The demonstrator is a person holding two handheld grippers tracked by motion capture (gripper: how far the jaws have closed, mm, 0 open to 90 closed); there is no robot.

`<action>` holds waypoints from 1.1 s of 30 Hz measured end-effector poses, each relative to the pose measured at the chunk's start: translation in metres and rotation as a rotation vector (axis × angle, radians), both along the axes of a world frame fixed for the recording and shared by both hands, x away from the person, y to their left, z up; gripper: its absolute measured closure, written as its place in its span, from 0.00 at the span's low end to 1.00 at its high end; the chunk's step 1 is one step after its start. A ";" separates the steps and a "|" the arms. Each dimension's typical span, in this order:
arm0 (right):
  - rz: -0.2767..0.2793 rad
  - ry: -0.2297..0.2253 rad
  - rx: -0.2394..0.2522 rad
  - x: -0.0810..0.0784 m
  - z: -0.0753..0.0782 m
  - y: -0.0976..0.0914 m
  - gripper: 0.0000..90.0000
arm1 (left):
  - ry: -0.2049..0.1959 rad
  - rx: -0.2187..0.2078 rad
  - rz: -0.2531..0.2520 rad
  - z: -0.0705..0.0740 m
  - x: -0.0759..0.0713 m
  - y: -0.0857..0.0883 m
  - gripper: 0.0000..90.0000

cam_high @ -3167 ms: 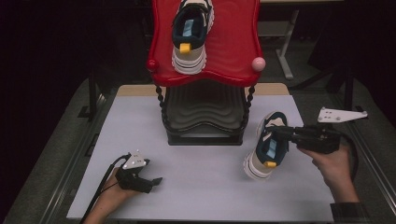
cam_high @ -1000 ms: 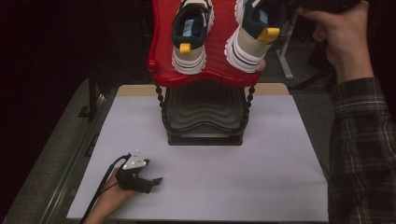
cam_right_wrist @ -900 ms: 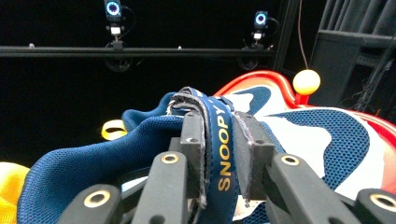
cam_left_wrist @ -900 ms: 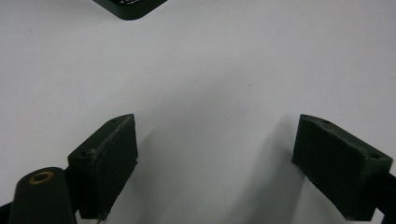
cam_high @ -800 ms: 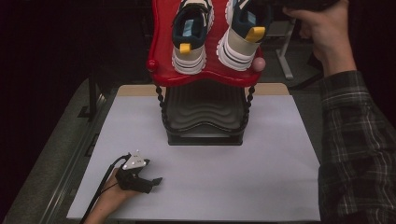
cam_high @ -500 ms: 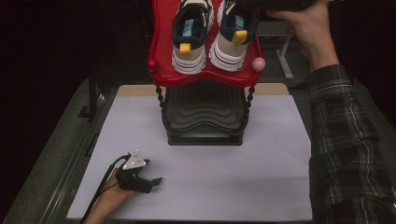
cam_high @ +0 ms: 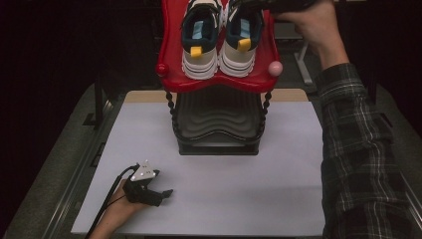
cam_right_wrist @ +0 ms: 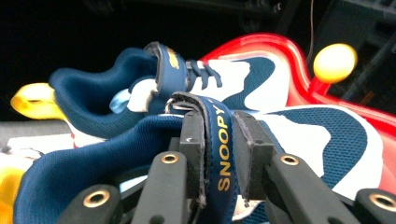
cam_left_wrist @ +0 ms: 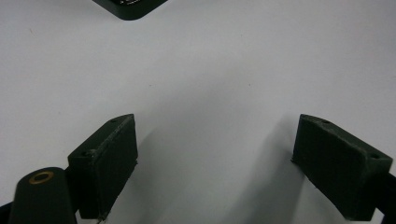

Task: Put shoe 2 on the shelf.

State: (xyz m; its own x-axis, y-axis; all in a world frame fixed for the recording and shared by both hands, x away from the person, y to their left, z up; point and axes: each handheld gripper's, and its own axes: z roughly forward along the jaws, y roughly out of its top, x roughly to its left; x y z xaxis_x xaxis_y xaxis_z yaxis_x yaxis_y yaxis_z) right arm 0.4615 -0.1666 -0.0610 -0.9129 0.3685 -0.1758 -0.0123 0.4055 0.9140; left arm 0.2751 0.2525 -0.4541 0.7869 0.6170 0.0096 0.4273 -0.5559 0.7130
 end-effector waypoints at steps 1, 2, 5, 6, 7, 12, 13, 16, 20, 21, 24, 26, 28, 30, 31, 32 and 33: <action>0.000 -0.003 0.006 0.000 -0.001 0.002 0.83 | 0.001 -0.002 0.000 0.000 0.000 0.000 0.15; 0.006 0.001 0.011 0.000 -0.002 0.004 0.83 | 0.000 -0.001 0.000 0.000 0.000 0.000 0.15; -0.002 0.004 0.021 0.000 -0.004 0.006 0.82 | -0.002 -0.001 -0.001 0.000 0.000 0.000 0.15; -0.004 0.012 0.031 0.001 -0.004 0.005 0.80 | -0.002 0.000 -0.001 0.000 0.000 0.000 0.15; -0.011 0.020 0.037 0.001 -0.004 0.005 0.76 | -0.002 -0.001 0.000 0.000 0.000 0.000 0.15; -0.060 0.035 0.061 -0.010 -0.002 -0.004 0.55 | 0.000 -0.002 0.000 0.000 0.000 0.000 0.15; -0.064 0.038 0.068 -0.013 -0.003 -0.008 0.54 | 0.000 -0.001 0.000 0.000 0.000 0.000 0.15; -0.082 0.055 0.087 -0.021 -0.005 -0.020 0.49 | 0.000 -0.001 -0.001 0.000 0.000 0.000 0.15; -0.103 0.079 0.125 -0.029 -0.009 -0.040 0.47 | -0.003 -0.004 0.001 0.000 0.000 0.000 0.15; -0.104 0.082 0.144 -0.033 -0.010 -0.046 0.46 | -0.003 -0.004 0.001 0.000 0.000 0.000 0.15; -0.110 0.086 0.168 -0.041 -0.014 -0.058 0.46 | -0.004 -0.003 0.000 0.000 0.000 0.000 0.15; -0.118 0.093 0.171 -0.048 -0.017 -0.065 0.45 | -0.004 -0.003 0.000 0.000 0.000 0.000 0.15; -0.128 0.090 0.172 -0.054 -0.021 -0.072 0.44 | -0.005 -0.001 -0.001 0.000 0.000 0.000 0.15; -0.139 0.093 0.172 -0.060 -0.025 -0.078 0.44 | -0.006 -0.001 0.000 0.000 0.000 0.000 0.15; -0.143 0.090 0.173 -0.062 -0.028 -0.081 0.44 | -0.005 0.000 0.000 0.000 0.000 0.000 0.15; -0.150 0.092 0.173 -0.065 -0.030 -0.084 0.44 | -0.005 0.001 0.000 0.000 0.000 0.000 0.15; -0.158 0.087 0.175 -0.068 -0.032 -0.087 0.44 | -0.005 0.001 0.000 0.000 0.000 0.000 0.15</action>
State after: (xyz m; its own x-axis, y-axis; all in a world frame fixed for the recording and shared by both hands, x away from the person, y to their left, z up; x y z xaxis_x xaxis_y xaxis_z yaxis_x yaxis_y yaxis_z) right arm 0.3937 -0.2540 -0.0934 -0.8505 0.5256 -0.0202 0.1203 0.2318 0.9653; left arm 0.2747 0.2526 -0.4543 0.7867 0.6171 0.0141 0.4239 -0.5567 0.7144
